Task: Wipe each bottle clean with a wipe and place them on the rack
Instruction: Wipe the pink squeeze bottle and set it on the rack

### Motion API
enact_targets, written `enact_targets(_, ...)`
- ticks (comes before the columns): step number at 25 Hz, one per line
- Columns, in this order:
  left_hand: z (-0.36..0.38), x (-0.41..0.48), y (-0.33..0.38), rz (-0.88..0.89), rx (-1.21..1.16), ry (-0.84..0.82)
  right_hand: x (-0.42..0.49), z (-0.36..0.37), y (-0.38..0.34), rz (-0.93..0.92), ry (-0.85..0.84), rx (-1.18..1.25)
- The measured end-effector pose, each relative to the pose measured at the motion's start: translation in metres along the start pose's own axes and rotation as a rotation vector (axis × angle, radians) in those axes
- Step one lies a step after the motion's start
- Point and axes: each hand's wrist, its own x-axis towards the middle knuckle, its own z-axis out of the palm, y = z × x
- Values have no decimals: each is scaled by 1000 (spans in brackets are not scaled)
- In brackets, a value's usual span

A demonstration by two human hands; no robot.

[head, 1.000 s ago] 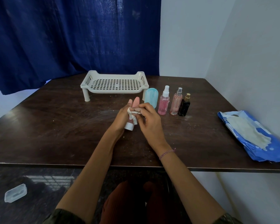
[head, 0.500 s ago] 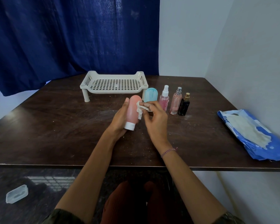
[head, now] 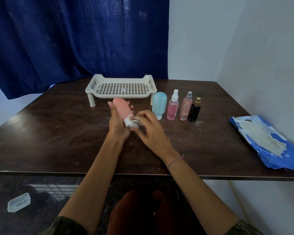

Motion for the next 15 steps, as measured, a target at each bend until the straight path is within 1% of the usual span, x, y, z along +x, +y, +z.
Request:
enact_targets(2, 1, -1, -1, -48, -29, -12, 0, -1, 1, -18, 70, -80)
enact_targets(3, 1, -1, -1, -72, -6, -36, 0, -3, 2, 7, 126, -84)
enact_targets(6, 3, -5, -3, -106, 91, -138, 0, -12, 8, 193, 327, 30)
enact_targets(8, 4, -7, -4, -98, 96, -180, 0, -16, 10, 249, 415, 68)
enact_targets(9, 4, -7, -5, -89, 83, -186, 0, -16, 9, 251, 428, 78)
enact_targets(11, 4, -7, -6, -63, 46, -179, 1, -14, 5, 234, 402, 94)
enact_targets(15, 5, -7, -3, -37, 7, -133, -1, -11, 4, 169, 349, 30)
